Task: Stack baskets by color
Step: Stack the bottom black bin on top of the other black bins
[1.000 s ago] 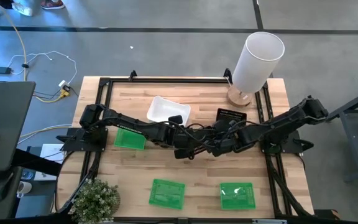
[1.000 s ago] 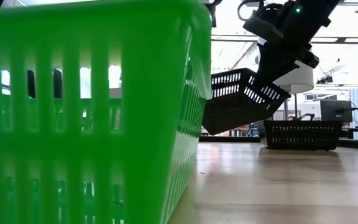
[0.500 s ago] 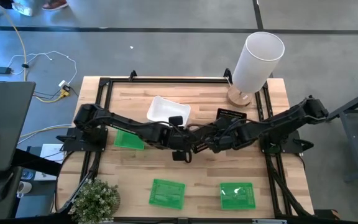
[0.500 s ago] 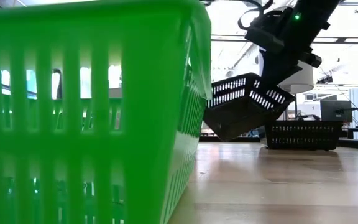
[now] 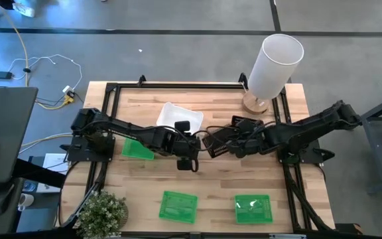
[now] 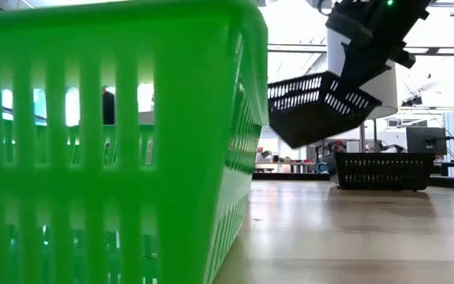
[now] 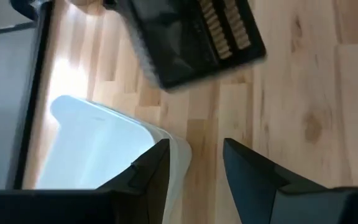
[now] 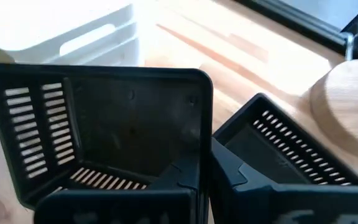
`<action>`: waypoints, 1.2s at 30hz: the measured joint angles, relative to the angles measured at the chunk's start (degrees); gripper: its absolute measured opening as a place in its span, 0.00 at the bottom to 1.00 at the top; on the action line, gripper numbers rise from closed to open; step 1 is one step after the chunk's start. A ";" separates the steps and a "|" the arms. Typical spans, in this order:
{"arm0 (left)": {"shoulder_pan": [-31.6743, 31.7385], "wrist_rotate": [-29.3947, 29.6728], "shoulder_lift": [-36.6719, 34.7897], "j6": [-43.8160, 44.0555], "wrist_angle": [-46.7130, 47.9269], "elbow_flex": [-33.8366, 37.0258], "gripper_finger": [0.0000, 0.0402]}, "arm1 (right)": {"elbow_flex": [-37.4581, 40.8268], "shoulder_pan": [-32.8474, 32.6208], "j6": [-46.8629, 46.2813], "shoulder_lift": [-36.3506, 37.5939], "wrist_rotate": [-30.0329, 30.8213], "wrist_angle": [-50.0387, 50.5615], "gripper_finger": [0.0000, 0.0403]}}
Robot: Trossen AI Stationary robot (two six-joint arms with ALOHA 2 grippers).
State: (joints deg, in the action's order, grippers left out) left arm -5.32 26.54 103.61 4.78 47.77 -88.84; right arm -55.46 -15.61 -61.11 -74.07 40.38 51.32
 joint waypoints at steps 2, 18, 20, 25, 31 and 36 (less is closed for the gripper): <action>0.00 -1.06 -0.96 0.68 0.35 1.64 0.34 | 0.00 0.00 0.54 1.84 0.54 1.17 0.00; -0.87 -5.65 -14.29 7.10 -6.88 16.99 0.33 | 0.02 0.17 -5.57 17.18 7.13 19.06 0.00; -1.37 -5.86 -16.53 7.10 -7.74 18.90 0.33 | 0.02 0.15 -8.79 18.14 7.13 22.69 0.00; -2.02 -5.74 -20.87 7.09 -8.92 22.23 0.33 | 0.03 0.15 -13.99 20.19 6.92 27.85 0.00; -2.27 -5.51 -23.41 7.09 -11.17 24.34 0.33 | 0.04 0.15 -18.35 21.80 6.54 32.23 0.00; -2.29 -5.44 -23.67 6.17 -10.65 24.40 0.33 | 0.07 0.15 -21.22 22.91 6.70 35.30 0.00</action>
State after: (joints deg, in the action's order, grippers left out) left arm -7.62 21.11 79.94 10.95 37.12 -64.45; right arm -55.40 -15.46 -82.32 -51.15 47.08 86.62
